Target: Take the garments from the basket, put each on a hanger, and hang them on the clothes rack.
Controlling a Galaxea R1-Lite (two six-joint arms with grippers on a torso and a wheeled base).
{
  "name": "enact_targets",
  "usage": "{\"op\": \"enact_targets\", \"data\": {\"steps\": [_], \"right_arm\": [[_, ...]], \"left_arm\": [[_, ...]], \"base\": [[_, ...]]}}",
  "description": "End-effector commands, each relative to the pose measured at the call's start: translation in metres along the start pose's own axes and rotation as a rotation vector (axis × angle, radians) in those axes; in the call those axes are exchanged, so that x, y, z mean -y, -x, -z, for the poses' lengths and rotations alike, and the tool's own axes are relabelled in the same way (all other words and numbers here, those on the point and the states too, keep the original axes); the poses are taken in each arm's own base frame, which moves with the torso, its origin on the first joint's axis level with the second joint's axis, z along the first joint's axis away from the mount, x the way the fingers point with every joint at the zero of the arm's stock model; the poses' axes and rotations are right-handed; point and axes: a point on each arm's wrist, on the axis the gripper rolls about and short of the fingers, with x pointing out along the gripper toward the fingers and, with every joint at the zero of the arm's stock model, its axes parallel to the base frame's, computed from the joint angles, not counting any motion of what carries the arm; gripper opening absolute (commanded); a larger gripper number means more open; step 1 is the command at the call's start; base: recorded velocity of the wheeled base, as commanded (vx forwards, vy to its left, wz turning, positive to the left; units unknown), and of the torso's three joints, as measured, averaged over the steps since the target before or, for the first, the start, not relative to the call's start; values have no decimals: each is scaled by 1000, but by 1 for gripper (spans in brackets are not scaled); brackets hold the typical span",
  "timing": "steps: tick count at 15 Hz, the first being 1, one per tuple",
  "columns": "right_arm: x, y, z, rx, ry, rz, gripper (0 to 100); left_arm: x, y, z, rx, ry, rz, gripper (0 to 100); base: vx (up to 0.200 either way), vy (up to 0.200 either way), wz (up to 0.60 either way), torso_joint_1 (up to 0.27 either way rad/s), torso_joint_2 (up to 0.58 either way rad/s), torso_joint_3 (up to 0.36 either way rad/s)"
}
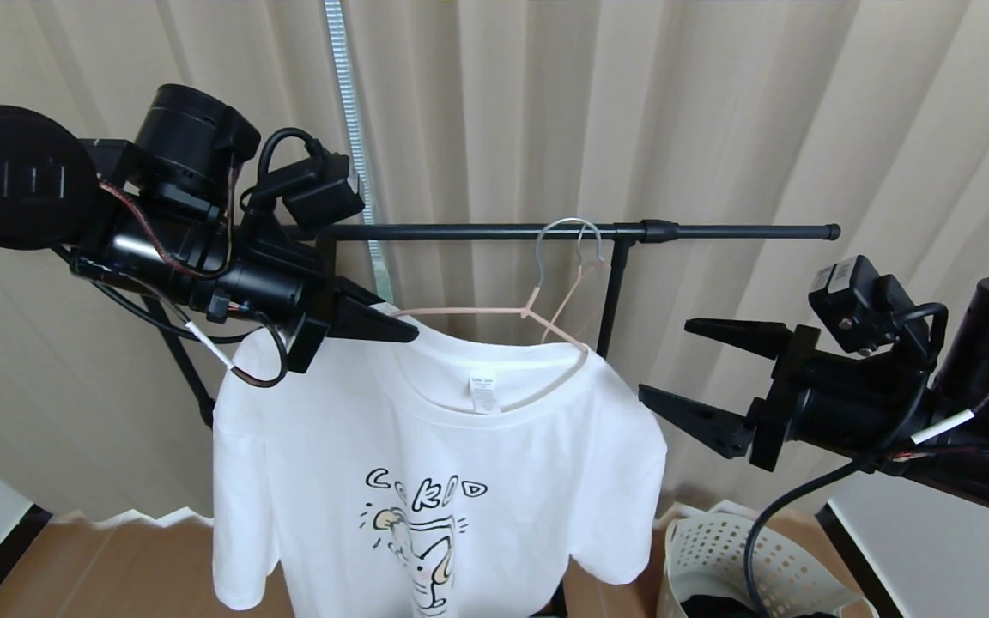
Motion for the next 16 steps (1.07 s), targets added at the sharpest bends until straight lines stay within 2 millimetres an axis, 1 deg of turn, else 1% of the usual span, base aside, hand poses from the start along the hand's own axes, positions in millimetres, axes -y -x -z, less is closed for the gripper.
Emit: {"op": "enact_targets", "data": {"steps": [1, 4, 8, 10, 12, 16], "right_arm": [[4, 5, -3, 0, 24, 18, 100], [6, -1, 5, -32, 36, 13, 100], [7, -3, 7, -41, 33, 12, 100], [9, -6, 9, -46, 34, 12, 100], [13, -7, 12, -52, 29, 23, 100], [22, -12, 15, -60, 22, 40, 100]], "left_arm": [[2, 10, -4, 12, -12, -25, 0], [2, 16, -5, 18, -15, -46, 0], [2, 15, 2, 42, -41, -81, 0], [7, 15, 4, 77, -28, -112, 0], [12, 14, 11, 125, 2, -150, 0], [30, 12, 27, 244, 18, -224, 0]], "base": [[0, 0, 0, 0, 0, 0], [0, 0, 0, 0, 0, 0], [0, 0, 0, 0, 0, 0], [0, 0, 0, 0, 0, 0], [0, 0, 0, 0, 0, 0], [0, 0, 0, 0, 0, 0]]}}
